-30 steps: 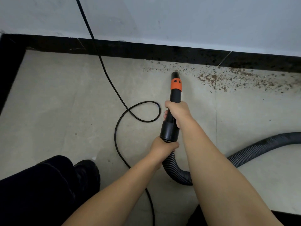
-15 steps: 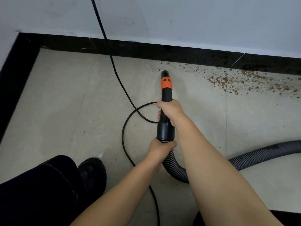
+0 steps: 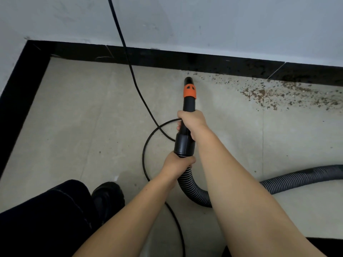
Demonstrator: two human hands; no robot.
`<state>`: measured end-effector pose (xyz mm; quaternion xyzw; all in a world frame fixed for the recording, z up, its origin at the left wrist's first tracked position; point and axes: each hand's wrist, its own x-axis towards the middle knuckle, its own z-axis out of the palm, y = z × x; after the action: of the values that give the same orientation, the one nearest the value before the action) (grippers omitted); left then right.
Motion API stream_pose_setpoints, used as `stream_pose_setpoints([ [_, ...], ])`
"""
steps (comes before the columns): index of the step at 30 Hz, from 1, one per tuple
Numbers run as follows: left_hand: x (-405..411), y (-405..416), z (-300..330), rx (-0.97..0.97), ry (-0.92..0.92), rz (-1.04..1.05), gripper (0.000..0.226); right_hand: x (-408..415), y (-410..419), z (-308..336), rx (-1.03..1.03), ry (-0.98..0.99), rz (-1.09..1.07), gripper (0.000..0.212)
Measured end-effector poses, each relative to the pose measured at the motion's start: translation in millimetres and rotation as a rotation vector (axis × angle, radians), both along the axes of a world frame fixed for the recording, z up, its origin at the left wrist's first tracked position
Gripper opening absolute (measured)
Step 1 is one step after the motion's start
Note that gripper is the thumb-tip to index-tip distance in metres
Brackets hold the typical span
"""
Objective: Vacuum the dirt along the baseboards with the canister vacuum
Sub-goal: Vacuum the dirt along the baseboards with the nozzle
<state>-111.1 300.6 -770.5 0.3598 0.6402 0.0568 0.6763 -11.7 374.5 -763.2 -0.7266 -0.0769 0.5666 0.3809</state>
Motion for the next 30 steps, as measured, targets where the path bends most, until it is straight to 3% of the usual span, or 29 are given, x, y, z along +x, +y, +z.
stream_pose_setpoints([
  [15,68.8,-11.7,8.3,0.009,-0.065,-0.195,0.016,81.3,-31.7,5.1,-0.037,-0.039,-0.209,0.007],
  [26,46.6,-15.3,0.2,-0.007,-0.051,0.028,0.012,44.6,-10.2,-3.9,-0.034,-0.025,0.015,0.009],
  [30,37.3,-11.0,0.3,0.009,-0.022,0.084,0.025,29.6,0.7,-4.7,-0.011,-0.006,0.099,0.018],
])
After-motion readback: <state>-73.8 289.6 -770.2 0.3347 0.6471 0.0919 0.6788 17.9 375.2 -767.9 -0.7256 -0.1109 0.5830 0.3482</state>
